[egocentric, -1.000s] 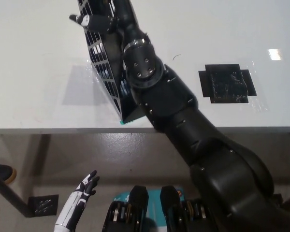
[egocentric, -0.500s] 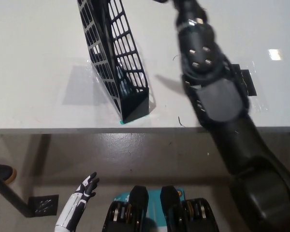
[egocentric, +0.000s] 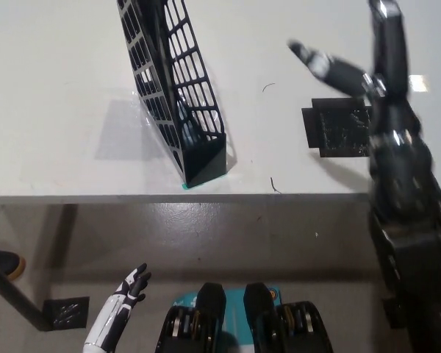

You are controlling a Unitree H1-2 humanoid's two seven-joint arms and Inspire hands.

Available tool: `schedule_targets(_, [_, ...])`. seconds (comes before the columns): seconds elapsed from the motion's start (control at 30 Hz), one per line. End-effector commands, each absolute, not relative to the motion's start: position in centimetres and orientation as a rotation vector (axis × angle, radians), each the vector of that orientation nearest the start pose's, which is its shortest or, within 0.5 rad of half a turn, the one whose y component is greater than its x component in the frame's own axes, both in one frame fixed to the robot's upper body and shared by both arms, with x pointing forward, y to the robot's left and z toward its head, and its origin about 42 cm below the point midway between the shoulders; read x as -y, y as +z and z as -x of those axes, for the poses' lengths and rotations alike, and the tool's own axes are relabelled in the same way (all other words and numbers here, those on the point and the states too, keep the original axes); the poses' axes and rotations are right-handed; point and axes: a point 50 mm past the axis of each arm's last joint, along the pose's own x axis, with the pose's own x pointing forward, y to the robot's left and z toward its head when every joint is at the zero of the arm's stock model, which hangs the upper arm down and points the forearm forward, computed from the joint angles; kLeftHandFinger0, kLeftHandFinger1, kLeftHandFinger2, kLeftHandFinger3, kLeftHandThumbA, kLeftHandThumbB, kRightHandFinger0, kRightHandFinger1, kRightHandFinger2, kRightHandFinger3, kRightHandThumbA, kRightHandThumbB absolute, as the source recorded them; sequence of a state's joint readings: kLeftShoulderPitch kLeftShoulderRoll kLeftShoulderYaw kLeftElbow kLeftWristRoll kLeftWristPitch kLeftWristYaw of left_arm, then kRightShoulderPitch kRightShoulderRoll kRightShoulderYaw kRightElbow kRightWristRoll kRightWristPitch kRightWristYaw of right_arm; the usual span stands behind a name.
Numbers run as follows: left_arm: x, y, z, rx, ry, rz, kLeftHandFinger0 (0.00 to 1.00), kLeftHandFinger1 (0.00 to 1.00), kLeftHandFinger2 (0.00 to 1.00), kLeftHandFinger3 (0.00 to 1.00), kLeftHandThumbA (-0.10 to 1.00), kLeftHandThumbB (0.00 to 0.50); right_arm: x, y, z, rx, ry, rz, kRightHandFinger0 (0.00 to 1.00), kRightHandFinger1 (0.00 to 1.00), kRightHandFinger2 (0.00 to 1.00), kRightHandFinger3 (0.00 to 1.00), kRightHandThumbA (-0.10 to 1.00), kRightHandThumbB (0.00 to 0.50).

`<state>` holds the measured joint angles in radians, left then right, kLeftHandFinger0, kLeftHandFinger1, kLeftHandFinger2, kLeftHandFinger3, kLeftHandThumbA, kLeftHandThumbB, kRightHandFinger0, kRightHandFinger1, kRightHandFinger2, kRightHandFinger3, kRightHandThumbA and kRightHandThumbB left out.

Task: A notebook is kept standing on the table on the right hand side and a black shelf is kept on the left hand side and the robot uses its right hand to grab the notebook and places it in the shelf

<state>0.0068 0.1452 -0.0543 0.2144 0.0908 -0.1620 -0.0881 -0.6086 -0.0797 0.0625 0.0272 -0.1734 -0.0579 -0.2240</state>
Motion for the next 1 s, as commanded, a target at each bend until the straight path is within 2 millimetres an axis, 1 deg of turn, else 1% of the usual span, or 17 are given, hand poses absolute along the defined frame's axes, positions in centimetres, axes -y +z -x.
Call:
schedule_targets(0.0, [-24.6,5.9,-28.2,0.001,-0.166,-0.265,1.00,1.00,1.00,1.00,1.00,0.166,20.4,36.4,-25.1,1.115,0.016,0.135,1.00,1.00,1.00,1.00,1.00,0.317])
schedule_targets(0.07, [-24.6,6.0,-28.3,0.004,-0.165,-0.260,1.00,1.00,1.00,1.00,1.00,0.156,20.1,33.5,-24.9,1.044,0.008,0.127,1.00,1.00,1.00,1.00,1.00,0.276])
schedule_targets(0.13, [-24.7,6.0,-28.2,0.003,-0.159,-0.261,1.00,1.00,1.00,1.00,1.00,0.152,19.5,30.4,-24.7,0.919,0.007,0.069,1.00,1.00,1.00,1.00,1.00,0.283])
schedule_targets(0.2, [-24.6,6.0,-28.3,0.007,-0.155,-0.264,1.00,1.00,1.00,1.00,1.00,0.157,19.6,28.0,-24.7,0.859,0.003,0.117,1.00,1.00,1.00,1.00,1.00,0.197])
schedule_targets(0.23, [-24.5,6.0,-28.3,0.013,-0.155,-0.257,1.00,1.00,1.00,1.00,1.00,0.154,19.7,25.9,-24.9,0.790,0.016,0.108,1.00,1.00,1.00,1.00,1.00,0.164])
schedule_targets(0.3, [-24.4,6.1,-28.4,0.014,-0.153,-0.249,1.00,1.00,1.00,1.00,1.00,0.160,19.7,24.5,-24.9,0.727,0.014,0.098,1.00,1.00,1.00,1.00,1.00,0.161])
schedule_targets(0.33, [-24.3,6.2,-28.4,0.018,-0.153,-0.245,1.00,1.00,1.00,1.00,1.00,0.150,19.7,21.8,-24.9,0.623,0.002,0.048,1.00,1.00,1.00,1.00,1.00,0.177])
schedule_targets(0.37, [-24.3,6.2,-28.5,0.020,-0.153,-0.246,1.00,1.00,1.00,1.00,1.00,0.150,19.7,20.9,-24.9,0.588,-0.004,0.019,1.00,1.00,1.00,1.00,1.00,0.172])
schedule_targets(0.4, [-24.3,6.4,-28.6,0.023,-0.148,-0.256,1.00,1.00,1.00,1.00,1.00,0.160,19.8,18.7,-25.0,0.526,-0.016,0.004,1.00,1.00,1.00,1.00,1.00,0.164])
schedule_targets(0.43, [-24.3,6.5,-28.7,0.024,-0.148,-0.257,1.00,1.00,1.00,1.00,1.00,0.161,19.9,17.6,-25.0,0.491,-0.021,0.006,1.00,1.00,1.00,1.00,1.00,0.174])
schedule_targets(0.47, [-24.4,6.6,-28.8,0.028,-0.147,-0.256,1.00,1.00,1.00,1.00,1.00,0.160,20.1,15.2,-24.9,0.387,-0.032,-0.016,1.00,1.00,1.00,1.00,1.00,0.220])
schedule_targets(0.53, [-24.6,6.8,-28.9,0.032,-0.150,-0.253,1.00,1.00,1.00,1.00,1.00,0.159,20.6,12.8,-24.8,0.321,-0.053,-0.010,1.00,1.00,1.00,1.00,1.00,0.195])
schedule_targets(0.57, [-24.6,6.9,-29.1,0.034,-0.149,-0.251,1.00,1.00,1.00,1.00,1.00,0.159,20.6,12.6,-24.9,0.318,-0.054,-0.011,1.00,1.00,1.00,1.00,1.00,0.194])
schedule_targets(0.6, [-24.5,7.0,-29.2,0.043,-0.148,-0.259,1.00,1.00,1.00,1.00,1.00,0.149,20.9,11.1,-24.9,0.274,-0.056,-0.023,1.00,1.00,1.00,1.00,1.00,0.170])
schedule_targets(0.7, [-24.3,7.0,-29.5,0.044,-0.148,-0.262,1.00,1.00,1.00,1.00,1.00,0.154,21.2,9.6,-25.0,0.217,-0.058,-0.004,1.00,1.00,1.00,1.00,1.00,0.176])
schedule_targets(0.77, [-24.1,7.0,-29.8,0.050,-0.145,-0.254,1.00,1.00,1.00,1.00,1.00,0.142,21.2,9.2,-25.5,0.202,-0.050,-0.020,1.00,1.00,1.00,1.00,1.00,0.168])
schedule_targets(0.97, [-24.1,7.5,-30.5,0.066,-0.141,-0.252,1.00,1.00,1.00,1.00,1.00,0.159,21.2,8.4,-26.8,0.189,-0.047,-0.040,1.00,1.00,1.00,1.00,1.00,0.169])
